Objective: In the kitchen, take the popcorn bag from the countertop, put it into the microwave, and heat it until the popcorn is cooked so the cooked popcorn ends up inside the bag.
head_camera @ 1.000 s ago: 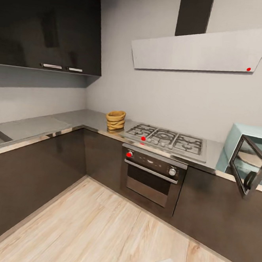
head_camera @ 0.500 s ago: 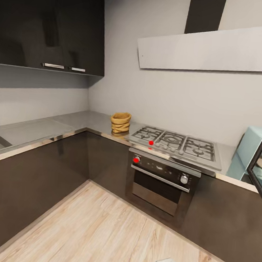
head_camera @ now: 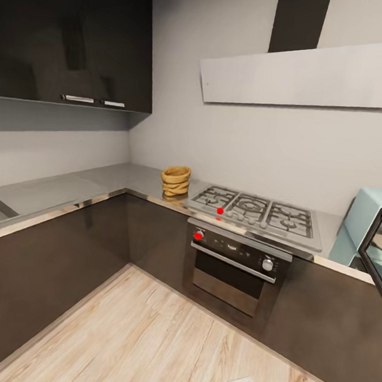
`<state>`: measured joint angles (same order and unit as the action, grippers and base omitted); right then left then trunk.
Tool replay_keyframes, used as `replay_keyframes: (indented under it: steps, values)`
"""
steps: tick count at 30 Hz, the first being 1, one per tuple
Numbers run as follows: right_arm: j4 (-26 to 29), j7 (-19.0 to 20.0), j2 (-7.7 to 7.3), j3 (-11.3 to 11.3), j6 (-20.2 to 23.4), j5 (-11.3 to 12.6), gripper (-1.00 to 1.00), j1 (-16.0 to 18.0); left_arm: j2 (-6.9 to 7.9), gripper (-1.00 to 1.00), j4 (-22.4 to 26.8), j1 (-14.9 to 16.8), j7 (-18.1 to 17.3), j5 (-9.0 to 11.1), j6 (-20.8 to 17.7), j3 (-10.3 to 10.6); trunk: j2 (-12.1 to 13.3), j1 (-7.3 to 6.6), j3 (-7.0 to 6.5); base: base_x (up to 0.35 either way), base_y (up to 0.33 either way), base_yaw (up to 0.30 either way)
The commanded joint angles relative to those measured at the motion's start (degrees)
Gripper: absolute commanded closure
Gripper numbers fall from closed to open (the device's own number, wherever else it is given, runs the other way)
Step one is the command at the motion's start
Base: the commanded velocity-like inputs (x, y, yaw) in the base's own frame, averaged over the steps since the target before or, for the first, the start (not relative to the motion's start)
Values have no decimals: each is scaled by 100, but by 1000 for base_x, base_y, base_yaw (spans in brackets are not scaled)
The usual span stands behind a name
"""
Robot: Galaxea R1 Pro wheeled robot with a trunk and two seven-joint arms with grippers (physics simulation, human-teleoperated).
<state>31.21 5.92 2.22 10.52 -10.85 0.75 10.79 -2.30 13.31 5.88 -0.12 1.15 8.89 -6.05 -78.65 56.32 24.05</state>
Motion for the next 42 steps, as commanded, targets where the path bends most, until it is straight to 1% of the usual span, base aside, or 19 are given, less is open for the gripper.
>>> replay_keyframes:
  steps: [1, 4, 6, 11, 17, 27, 29, 32, 34, 42]
  values:
    - [-7, 17, -4, 2, -20, 13, -100, 3, -5, -100, -4, 3, 0, 17, 19, -29, 38, -23, -12, 0, 0, 0]
    - [-12, 75, -3, 0, -3, 35, -100, 4, 34, -100, -4, 1, 19, 31, 17, -48, 158, -89, -66, 0, 0, 0]
    - [10, 35, 25, -45, 10, 63, -100, 5, 39, -100, -4, 6, 20, 34, 17, -54, 239, -133, -102, 0, 0, 87]
    - [24, -33, 47, -58, 19, 65, -100, 9, 37, -100, -4, 8, 28, 35, 16, -60, 439, -242, -190, 0, 0, 246]
    - [3, -107, 38, -85, 29, 69, -100, 2, 22, -100, -4, 11, 29, 37, 16, -61, 680, -374, -287, 0, 0, 233]
    - [-19, -95, 31, -84, 29, 65, -100, 2, 26, -100, -4, 18, 30, 58, 13, -63, 1081, -594, -465, 7, 0, 15]
    - [-22, -91, 32, -79, 30, 60, -100, 2, 40, -100, -4, 14, 30, 65, 10, -77, 1161, -638, -501, 235, 14, 0]
    - [-23, -102, 33, -81, 30, 66, -100, 2, 46, -100, -4, 22, 30, 57, 9, -288, 1281, -704, -555, 318, 80, 0]
    - [-20, -106, 32, -83, 30, 71, -100, 2, 51, -100, -4, 25, 30, 54, 8, -353, 1362, -748, -590, 336, 117, 0]
    - [-25, -134, 50, -78, 20, 66, -100, 2, 55, -100, -4, 34, 30, 49, 3, -396, 1682, -923, -734, 342, 155, 0]
